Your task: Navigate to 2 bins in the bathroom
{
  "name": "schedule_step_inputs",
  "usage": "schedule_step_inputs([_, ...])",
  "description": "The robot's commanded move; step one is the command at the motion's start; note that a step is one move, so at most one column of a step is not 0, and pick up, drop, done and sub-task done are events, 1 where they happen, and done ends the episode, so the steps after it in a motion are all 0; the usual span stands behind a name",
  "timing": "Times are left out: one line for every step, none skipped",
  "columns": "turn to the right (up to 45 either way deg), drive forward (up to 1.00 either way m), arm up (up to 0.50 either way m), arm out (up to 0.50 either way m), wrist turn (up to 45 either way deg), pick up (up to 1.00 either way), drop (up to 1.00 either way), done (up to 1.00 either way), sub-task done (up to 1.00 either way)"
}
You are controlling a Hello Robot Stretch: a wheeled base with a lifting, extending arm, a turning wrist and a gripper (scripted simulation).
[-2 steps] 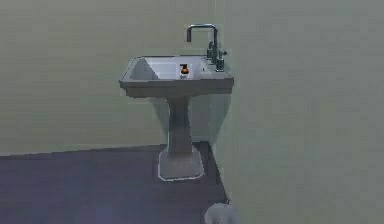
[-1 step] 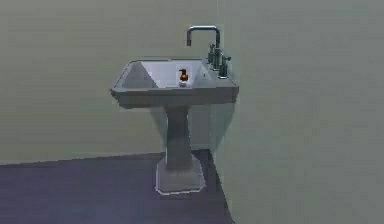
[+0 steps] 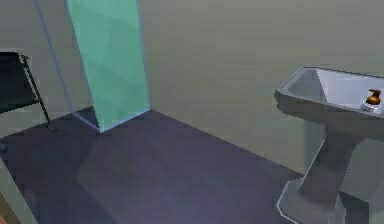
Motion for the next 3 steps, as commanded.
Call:
schedule_step_inputs([-3.0, 0.00, 0.00, 0.00, 0.0, 0.00, 0.00, 0.00, 0.00])
schedule_step_inputs([-45.0, 0.00, 0.00, 0.00, 0.0, 0.00, 0.00, 0.00, 0.00])
schedule_step_inputs([-3.0, 0.00, 0.00, 0.00, 0.0, 0.00, 0.00, 0.00, 0.00])
